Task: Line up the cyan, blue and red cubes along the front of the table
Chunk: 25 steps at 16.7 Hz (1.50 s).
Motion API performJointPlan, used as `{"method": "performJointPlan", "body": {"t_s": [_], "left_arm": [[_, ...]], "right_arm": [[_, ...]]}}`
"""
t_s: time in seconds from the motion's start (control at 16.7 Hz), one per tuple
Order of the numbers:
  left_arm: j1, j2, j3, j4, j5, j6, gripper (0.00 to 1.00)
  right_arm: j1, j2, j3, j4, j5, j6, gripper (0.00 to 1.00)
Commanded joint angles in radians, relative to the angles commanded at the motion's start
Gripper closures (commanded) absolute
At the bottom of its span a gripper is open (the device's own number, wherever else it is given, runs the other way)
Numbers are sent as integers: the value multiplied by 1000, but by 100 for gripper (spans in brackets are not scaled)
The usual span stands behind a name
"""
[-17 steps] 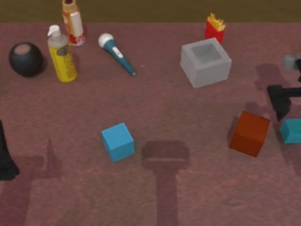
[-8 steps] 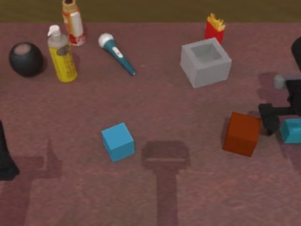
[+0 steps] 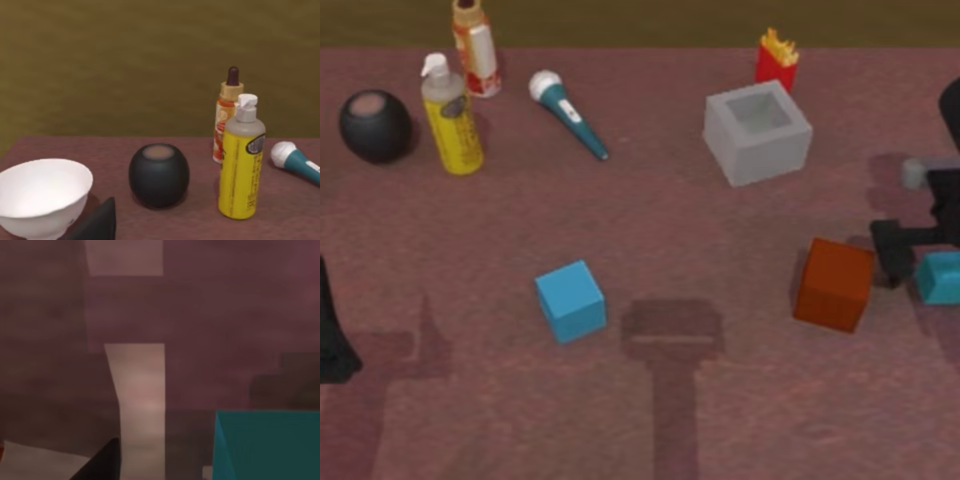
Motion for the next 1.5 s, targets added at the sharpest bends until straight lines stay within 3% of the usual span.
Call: {"method": "performJointPlan", "body": {"t_s": [0.42, 1.08, 1.5], "left_arm": [[0, 0, 0, 0, 0, 0, 0], [0, 0, 0, 0, 0, 0, 0], [0, 0, 0, 0, 0, 0, 0]], "right_arm": [[0, 0, 0, 0, 0, 0, 98], [-3, -45, 28, -33, 1, 2, 100], [6, -144, 149, -257, 0, -2, 100]]}}
